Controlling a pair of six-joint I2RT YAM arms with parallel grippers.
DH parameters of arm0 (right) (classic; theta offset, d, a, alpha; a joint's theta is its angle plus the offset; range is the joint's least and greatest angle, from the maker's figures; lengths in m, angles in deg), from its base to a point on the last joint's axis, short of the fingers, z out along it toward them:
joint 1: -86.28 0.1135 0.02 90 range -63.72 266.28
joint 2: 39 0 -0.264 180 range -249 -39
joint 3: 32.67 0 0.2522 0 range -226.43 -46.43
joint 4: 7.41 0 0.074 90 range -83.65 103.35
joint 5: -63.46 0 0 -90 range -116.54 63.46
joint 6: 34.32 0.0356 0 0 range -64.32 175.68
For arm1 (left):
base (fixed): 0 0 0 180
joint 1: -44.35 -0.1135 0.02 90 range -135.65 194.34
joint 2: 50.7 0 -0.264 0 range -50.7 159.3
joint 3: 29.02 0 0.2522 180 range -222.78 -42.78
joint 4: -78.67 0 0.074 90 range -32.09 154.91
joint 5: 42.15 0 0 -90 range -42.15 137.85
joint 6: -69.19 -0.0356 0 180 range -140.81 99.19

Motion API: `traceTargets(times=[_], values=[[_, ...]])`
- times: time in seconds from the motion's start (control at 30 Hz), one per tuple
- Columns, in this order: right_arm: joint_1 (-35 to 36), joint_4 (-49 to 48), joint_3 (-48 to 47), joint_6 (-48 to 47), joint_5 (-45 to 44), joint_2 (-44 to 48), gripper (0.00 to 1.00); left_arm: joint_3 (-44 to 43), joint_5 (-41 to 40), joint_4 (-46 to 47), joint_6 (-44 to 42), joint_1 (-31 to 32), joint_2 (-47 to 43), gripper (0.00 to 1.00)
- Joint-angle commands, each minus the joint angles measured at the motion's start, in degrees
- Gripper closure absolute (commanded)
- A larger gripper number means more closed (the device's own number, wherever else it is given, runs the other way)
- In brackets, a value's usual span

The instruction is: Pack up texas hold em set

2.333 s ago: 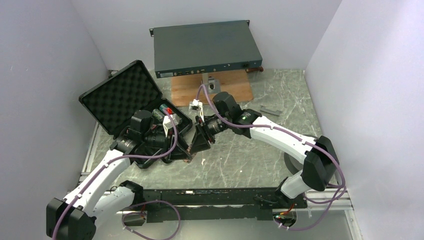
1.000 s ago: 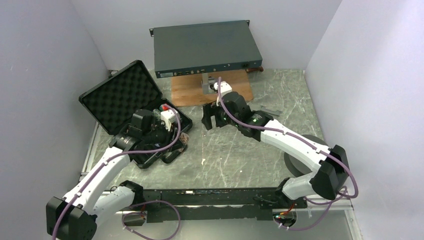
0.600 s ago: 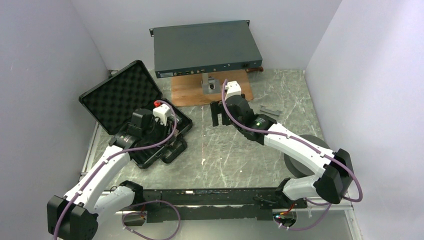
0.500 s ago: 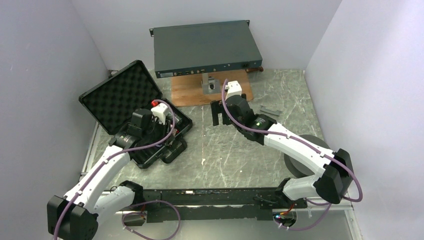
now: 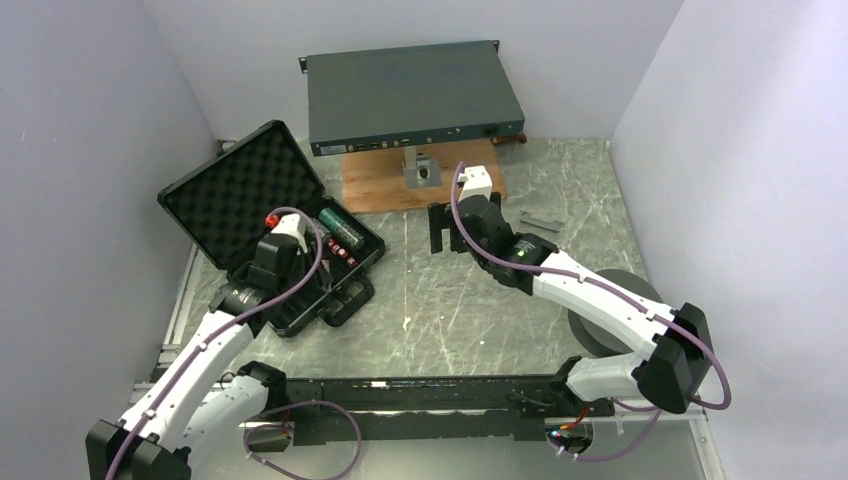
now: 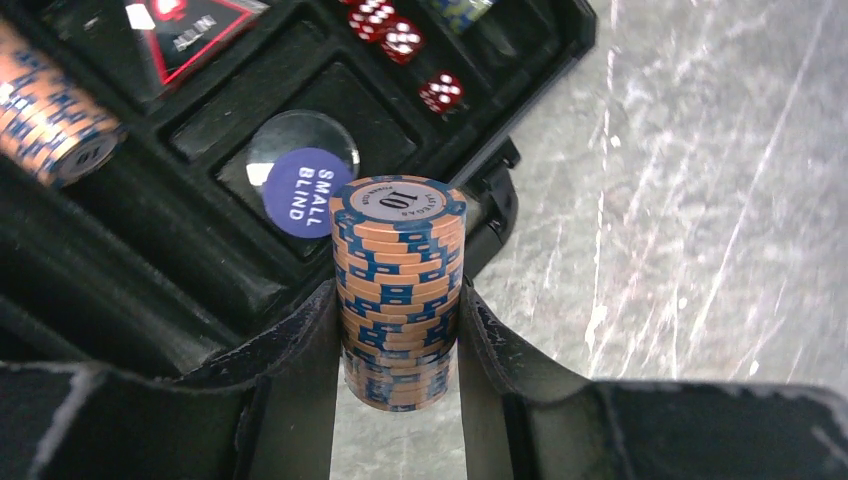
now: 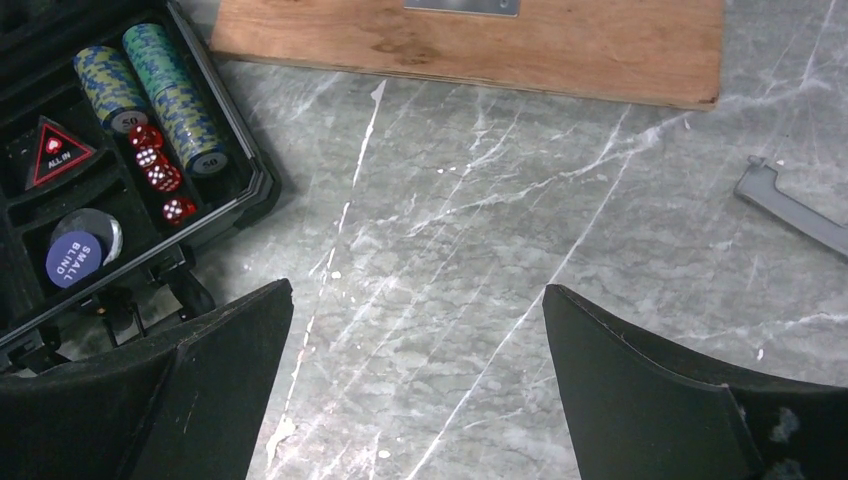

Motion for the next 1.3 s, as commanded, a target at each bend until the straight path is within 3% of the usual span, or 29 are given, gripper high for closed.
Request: traceTargets(times=[0.0, 0.13, 0.43, 0.7, 1.27], values=[[0.1, -1.4, 0.7, 1.5, -1.1, 1.3, 0.01, -0.3, -10.3, -0.8, 13.4, -0.2, -1.5, 1.00], [0.1, -0.9, 0.9, 2.0, -0.5, 0.9, 0.01, -3.6, -14.8, -9.6, 18.2, -1.5, 3.4, 1.00], [0.1, -0.5, 1.7, 2.2, -0.2, 1.6, 0.01, -3.6, -14.8, -11.4, 18.9, -6.9, 6.2, 1.00], [0.1, -0.2, 2.1, 2.6, 0.6, 1.8, 0.01, -3.1, -13.8, -7.3, 16.5, -13.1, 10.1, 1.00], [0.1, -1.0, 3.9, 3.3, -0.1, 3.6, 0.02, -3.2, -14.2, -4.4, 22.6, -14.2, 17.2, 0.96]])
